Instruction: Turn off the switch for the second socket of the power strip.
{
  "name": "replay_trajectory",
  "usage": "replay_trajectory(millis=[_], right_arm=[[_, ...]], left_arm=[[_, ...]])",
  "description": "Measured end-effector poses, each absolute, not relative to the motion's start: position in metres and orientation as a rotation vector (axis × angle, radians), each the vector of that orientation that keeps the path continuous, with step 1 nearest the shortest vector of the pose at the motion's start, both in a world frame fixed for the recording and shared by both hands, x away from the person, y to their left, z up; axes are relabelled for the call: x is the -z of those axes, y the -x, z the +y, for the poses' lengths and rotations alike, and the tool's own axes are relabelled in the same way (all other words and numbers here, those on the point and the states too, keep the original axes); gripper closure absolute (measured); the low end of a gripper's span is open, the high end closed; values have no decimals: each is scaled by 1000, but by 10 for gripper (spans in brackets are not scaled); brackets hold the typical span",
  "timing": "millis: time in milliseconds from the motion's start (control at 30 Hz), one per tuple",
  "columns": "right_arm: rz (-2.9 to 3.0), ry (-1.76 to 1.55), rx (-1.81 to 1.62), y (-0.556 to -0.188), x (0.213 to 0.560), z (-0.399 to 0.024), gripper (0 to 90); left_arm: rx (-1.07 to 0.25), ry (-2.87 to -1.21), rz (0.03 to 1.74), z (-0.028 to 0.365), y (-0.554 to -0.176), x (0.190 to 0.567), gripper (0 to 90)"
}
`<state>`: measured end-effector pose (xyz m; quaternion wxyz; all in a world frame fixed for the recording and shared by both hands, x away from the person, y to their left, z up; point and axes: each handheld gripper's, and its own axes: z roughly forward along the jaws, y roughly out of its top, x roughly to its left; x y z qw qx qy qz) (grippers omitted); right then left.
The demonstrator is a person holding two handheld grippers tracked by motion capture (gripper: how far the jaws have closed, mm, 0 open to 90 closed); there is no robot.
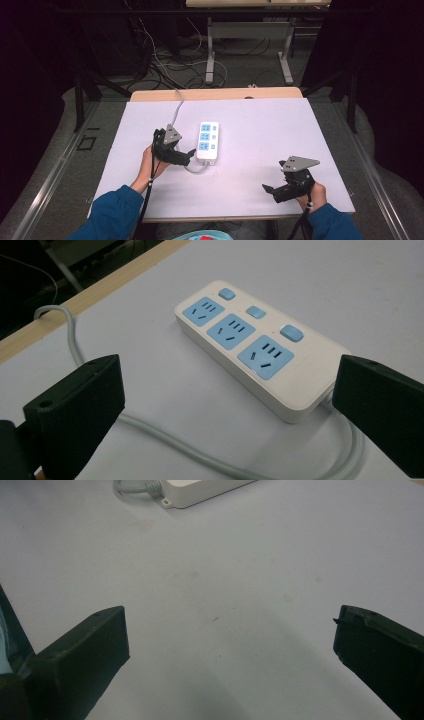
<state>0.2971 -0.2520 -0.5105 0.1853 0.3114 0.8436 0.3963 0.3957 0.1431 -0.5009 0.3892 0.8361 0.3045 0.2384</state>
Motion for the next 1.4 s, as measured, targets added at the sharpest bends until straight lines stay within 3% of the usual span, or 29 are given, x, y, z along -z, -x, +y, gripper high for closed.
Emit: replay_trajectory(millis=[1400], right_arm=[[2383,-879,-1114,-297,511,-251,20]], left_arm=[[-566,-2140,792,116,-428,509,1]])
